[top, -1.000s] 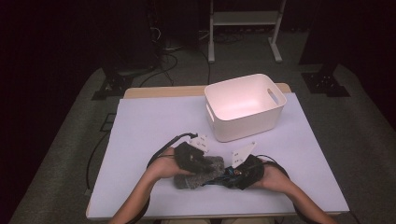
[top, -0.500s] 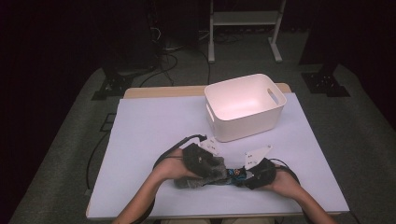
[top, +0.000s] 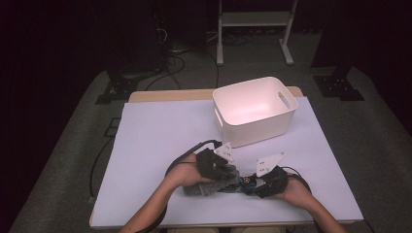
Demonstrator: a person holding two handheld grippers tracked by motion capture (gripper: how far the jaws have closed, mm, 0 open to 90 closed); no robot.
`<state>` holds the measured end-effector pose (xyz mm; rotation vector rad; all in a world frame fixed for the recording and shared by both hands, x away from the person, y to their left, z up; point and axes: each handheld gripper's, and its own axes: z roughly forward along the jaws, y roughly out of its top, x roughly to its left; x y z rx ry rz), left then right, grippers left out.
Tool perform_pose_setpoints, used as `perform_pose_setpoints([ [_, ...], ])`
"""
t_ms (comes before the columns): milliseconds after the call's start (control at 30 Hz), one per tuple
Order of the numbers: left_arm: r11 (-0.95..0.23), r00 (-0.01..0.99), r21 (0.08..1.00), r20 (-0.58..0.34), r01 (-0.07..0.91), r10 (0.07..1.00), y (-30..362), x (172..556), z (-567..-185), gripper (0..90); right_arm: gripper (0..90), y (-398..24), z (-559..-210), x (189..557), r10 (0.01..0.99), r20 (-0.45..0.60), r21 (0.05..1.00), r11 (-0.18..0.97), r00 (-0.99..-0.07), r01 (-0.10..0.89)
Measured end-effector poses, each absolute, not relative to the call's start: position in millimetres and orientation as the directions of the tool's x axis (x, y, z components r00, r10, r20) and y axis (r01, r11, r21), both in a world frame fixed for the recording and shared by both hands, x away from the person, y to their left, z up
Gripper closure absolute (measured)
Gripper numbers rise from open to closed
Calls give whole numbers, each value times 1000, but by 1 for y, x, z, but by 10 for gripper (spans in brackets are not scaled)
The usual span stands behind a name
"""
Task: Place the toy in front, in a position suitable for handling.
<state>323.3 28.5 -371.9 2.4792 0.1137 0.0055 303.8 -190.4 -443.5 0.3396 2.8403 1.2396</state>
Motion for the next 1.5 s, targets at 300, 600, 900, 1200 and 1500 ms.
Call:
perform_pose_setpoints([
  [300, -788, 999, 614, -32, 39, 25, -1, 323, -370, 820, 609, -191, -446, 303, 216, 75, 748, 633, -973, 198],
  [600, -807, 999, 589, -14, 36, 35, -1, 322, -370, 814, 616, -191, -446, 301, 222, 68, 746, 636, -973, 197],
  [900, -800, 993, 591, -23, 103, 112, 40, 325, -371, 806, 621, -190, -445, 302, 220, 59, 736, 649, -974, 191],
  [1200, -765, 983, 623, -44, 165, 176, 78, 326, -372, 804, 620, -189, -445, 302, 221, 58, 734, 651, -973, 192],
  [1500, -734, 969, 642, -63, 223, 240, 108, 327, -380, 804, 620, -189, -446, 303, 221, 67, 734, 649, -973, 198],
])
